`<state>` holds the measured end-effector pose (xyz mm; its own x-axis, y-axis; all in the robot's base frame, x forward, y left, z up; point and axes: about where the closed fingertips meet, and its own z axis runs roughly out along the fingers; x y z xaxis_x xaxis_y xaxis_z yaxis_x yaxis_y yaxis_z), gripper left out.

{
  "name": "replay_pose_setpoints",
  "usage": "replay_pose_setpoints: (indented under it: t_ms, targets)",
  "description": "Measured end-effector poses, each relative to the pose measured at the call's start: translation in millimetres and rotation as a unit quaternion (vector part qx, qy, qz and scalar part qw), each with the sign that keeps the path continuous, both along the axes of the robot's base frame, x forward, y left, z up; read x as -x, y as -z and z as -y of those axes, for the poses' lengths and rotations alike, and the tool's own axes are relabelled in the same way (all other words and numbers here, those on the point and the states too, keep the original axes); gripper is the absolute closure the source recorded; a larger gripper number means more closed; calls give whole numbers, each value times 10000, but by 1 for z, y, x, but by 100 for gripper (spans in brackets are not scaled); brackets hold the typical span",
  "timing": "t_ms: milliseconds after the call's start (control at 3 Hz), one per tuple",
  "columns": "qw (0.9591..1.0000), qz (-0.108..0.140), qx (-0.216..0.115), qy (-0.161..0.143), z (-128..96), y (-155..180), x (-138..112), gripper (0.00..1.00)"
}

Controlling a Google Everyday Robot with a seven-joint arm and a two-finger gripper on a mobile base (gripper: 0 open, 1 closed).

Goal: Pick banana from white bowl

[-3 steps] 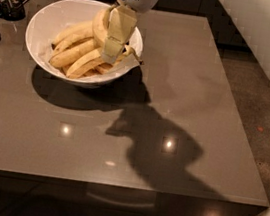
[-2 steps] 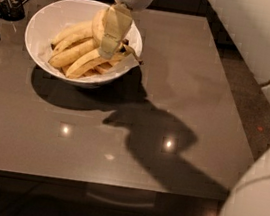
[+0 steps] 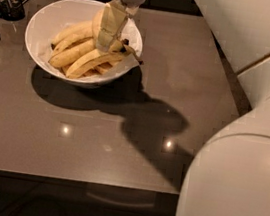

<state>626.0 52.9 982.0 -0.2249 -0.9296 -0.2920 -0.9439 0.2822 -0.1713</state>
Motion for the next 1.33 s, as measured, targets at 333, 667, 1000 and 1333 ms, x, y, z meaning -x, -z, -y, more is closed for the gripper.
replay_pose_setpoints:
  t_ms: [333, 667, 1000, 1333]
  targets:
    - [10000, -74, 13, 55, -9, 1, -9, 30]
    - [9999, -129, 31, 12, -21, 2, -12, 35]
    - [9998, -175, 15, -93, -33, 3, -12, 34]
    - [9996, -221, -14, -194, -44, 5, -13, 33]
